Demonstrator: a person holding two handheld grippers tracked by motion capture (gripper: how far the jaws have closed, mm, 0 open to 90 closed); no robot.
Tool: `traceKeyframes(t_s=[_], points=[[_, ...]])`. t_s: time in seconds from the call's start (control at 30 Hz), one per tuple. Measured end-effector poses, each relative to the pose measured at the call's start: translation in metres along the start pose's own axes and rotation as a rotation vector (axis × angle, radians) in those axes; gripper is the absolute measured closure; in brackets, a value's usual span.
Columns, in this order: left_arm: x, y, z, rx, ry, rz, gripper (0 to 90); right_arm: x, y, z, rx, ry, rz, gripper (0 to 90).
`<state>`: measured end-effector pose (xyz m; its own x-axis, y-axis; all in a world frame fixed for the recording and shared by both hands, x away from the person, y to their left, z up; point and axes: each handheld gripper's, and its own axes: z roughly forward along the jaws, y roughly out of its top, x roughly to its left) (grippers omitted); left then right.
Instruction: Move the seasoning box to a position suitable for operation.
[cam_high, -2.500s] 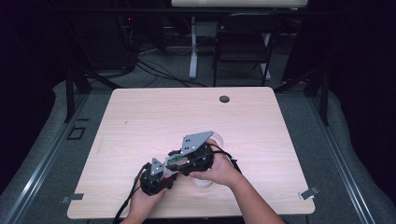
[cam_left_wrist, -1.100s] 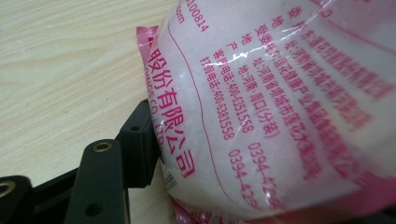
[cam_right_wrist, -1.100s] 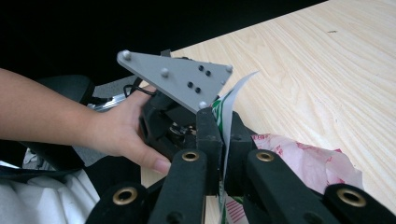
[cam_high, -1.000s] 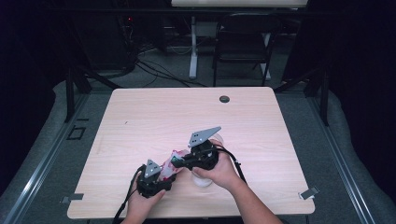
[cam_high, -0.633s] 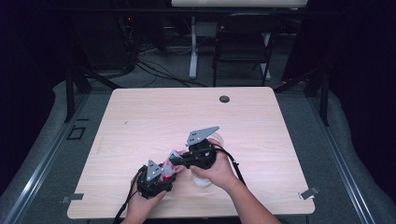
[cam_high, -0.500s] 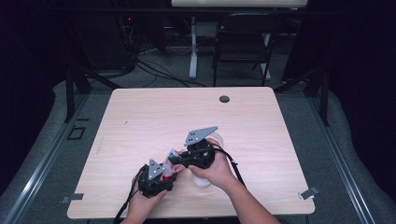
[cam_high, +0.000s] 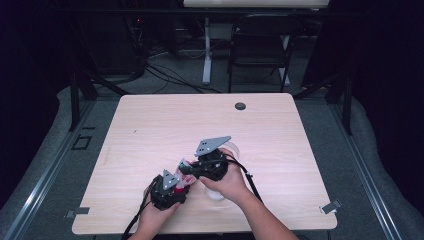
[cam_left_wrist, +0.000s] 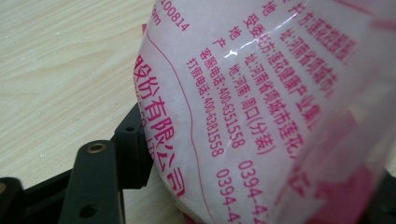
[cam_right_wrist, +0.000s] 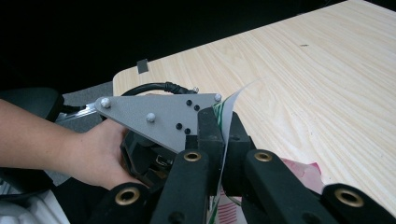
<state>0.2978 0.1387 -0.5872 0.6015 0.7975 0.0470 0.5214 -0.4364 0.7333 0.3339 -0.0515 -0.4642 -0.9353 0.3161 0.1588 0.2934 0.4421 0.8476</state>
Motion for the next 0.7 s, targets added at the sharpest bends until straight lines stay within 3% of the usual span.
traceKeyframes(t_s=[0.3, 0.7], points=[[0.0044, -0.0001, 0.0010, -0.001, -0.048, -0.032, 45.1, 0.0008, 0.0003, -0.0002, -0.004, -0.007, -0.003, 89.4], [0.0042, -0.0001, 0.0006, -0.009, -0.040, -0.022, 49.5, 0.0010, -0.0004, -0.0015, -0.006, -0.009, -0.004, 89.3]])
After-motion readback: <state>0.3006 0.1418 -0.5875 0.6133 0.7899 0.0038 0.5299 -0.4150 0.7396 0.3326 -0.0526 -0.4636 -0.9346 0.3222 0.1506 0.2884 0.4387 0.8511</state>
